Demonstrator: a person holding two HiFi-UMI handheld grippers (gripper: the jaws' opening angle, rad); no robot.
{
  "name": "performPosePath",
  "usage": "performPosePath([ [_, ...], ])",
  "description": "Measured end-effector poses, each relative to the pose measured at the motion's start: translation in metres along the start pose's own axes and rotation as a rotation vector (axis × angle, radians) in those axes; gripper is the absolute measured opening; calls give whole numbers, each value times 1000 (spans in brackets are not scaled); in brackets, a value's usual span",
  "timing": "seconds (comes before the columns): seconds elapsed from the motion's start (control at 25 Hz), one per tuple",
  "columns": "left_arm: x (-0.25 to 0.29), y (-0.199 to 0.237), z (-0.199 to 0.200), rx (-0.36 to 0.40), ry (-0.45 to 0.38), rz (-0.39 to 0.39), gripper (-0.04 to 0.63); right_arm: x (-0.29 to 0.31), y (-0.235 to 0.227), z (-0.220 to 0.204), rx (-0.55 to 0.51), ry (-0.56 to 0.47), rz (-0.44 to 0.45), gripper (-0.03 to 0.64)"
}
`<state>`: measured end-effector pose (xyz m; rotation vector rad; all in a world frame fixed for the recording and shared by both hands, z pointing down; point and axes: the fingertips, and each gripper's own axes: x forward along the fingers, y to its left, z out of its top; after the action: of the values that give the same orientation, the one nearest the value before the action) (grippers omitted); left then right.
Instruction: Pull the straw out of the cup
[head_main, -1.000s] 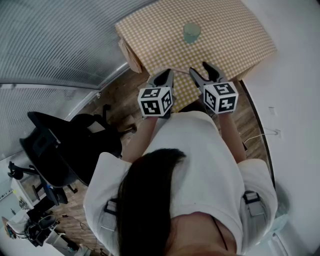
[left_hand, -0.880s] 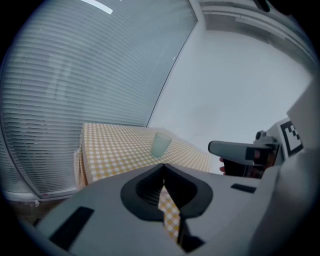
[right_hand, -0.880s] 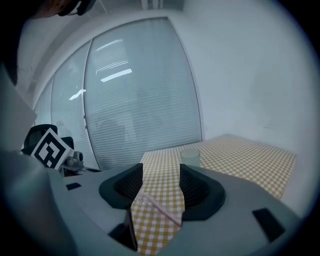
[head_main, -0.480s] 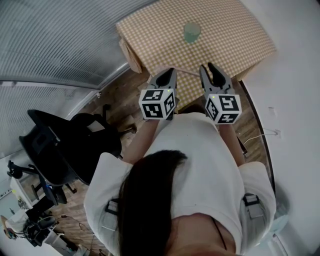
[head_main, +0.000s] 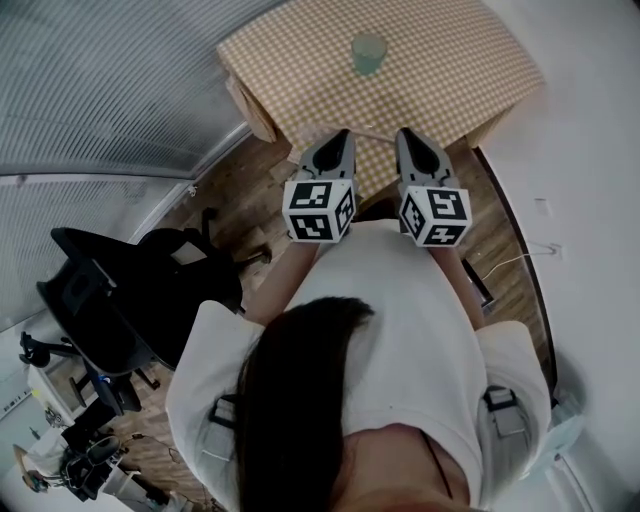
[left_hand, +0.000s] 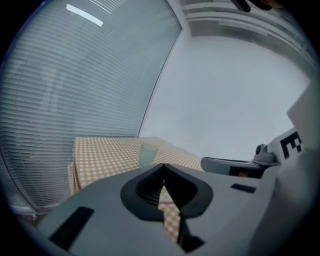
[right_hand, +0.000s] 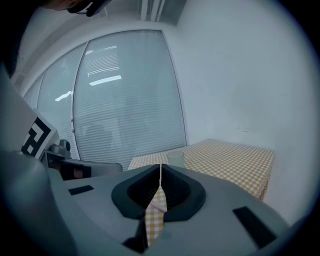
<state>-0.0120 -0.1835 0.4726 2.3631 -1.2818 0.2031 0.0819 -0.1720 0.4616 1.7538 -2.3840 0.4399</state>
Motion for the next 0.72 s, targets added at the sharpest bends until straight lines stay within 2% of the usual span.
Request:
performPosePath([
  [0.24,4,-3,-5,8,12,3,9,1,-2,-7,-15,19,-16,34],
  [0.72,10,-4,-11,29,33,10,9,4,7,-19,-18,47,15,34],
])
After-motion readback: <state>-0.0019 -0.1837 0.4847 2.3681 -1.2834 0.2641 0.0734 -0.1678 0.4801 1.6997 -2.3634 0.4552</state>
